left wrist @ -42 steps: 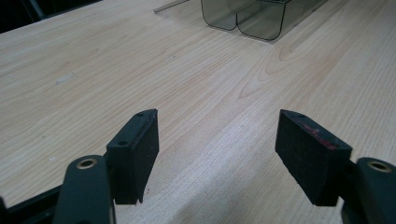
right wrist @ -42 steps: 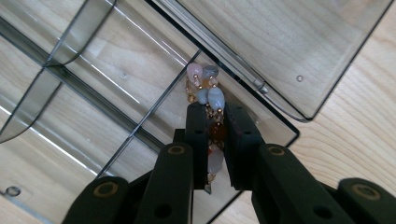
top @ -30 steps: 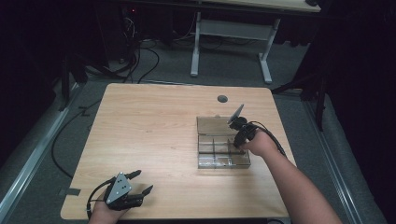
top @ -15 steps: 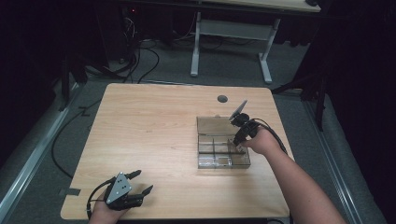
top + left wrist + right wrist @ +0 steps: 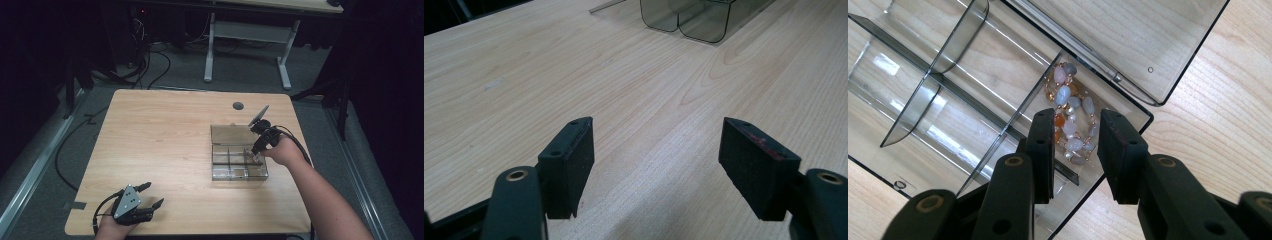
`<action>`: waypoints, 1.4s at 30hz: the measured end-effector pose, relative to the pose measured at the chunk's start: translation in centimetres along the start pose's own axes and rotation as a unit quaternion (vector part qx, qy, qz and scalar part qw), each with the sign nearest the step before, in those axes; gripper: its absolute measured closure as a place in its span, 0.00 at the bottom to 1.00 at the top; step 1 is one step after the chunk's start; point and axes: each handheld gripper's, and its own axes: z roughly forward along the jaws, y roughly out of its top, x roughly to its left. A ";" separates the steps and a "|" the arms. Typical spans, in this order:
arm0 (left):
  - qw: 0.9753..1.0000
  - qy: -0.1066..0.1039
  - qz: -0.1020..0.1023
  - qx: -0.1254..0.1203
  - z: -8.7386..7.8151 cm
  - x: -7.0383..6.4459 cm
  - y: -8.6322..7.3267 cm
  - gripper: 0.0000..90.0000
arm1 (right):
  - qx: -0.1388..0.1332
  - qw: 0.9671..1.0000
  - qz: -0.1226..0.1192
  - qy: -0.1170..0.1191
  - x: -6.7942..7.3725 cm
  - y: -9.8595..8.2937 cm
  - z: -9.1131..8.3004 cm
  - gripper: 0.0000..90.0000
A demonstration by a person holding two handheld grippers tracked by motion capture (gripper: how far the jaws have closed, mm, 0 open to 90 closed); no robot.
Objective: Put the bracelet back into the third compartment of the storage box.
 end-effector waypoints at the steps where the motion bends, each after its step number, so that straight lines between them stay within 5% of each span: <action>1: 1.000 0.000 0.000 0.000 0.0 0.0 0.0 0.34 | 0.000 1.000 0.000 0.000 0.0 0.0 0.0 0.76; 25: 1.000 -0.001 0.003 0.003 0.0 0.0 0.0 0.35 | -0.025 0.999 0.019 -0.004 0.0 -4.4 -1.2 0.77; 42: 1.000 0.001 0.001 0.004 0.0 0.0 0.0 0.35 | -0.086 0.995 0.048 -0.020 -0.9 -10.0 -0.6 0.79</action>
